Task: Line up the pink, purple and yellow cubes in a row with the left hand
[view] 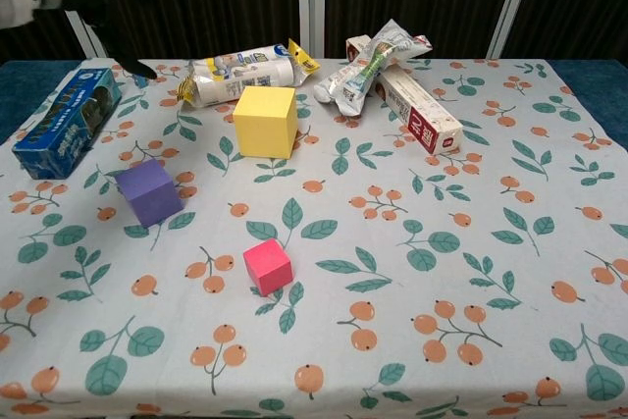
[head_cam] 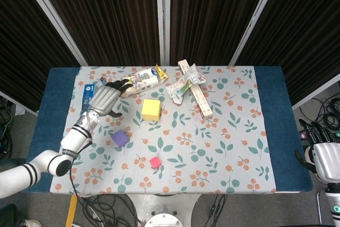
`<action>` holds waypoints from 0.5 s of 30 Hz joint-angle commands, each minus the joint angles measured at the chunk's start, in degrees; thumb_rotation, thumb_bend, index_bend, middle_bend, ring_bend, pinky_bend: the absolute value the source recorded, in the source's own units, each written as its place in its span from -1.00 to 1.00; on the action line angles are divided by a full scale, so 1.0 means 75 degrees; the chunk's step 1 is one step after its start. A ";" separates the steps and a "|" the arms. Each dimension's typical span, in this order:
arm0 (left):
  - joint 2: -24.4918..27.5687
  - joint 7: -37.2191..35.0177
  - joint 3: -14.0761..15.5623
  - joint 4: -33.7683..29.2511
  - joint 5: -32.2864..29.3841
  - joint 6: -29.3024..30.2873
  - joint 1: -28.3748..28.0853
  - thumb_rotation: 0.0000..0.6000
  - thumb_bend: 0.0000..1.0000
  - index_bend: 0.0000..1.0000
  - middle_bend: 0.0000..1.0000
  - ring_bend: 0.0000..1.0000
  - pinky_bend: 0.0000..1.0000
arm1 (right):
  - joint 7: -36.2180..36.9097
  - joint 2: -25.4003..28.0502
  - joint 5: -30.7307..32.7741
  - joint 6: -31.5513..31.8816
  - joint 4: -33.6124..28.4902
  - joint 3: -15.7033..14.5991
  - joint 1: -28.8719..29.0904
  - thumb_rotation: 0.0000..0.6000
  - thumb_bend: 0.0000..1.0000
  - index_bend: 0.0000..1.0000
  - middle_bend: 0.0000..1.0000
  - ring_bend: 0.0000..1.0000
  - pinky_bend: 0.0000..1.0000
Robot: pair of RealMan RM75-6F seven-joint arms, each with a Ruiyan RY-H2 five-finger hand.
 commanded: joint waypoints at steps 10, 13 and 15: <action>-0.1676 0.1018 0.0089 0.1238 -0.1566 -0.0668 -0.1213 1.00 -0.93 -0.68 -0.72 -0.72 -0.49 | 0.0071 0.0097 0.0113 -0.0178 -0.0005 -0.0007 0.0055 1.00 -0.53 -0.87 -0.64 -0.74 -0.56; -0.1943 0.1180 0.0049 0.1543 -0.1991 -0.0784 -0.1459 1.00 -0.93 -0.68 -0.72 -0.72 -0.49 | 0.0129 0.0093 0.0105 -0.0164 0.0027 -0.0020 0.0043 1.00 -0.53 -0.87 -0.65 -0.74 -0.56; -0.2115 0.1335 0.0071 0.1799 -0.2296 -0.0894 -0.1625 1.00 -0.93 -0.68 -0.72 -0.73 -0.49 | 0.0184 0.0100 0.0121 -0.0164 0.0047 -0.0026 0.0032 1.00 -0.53 -0.87 -0.65 -0.74 -0.56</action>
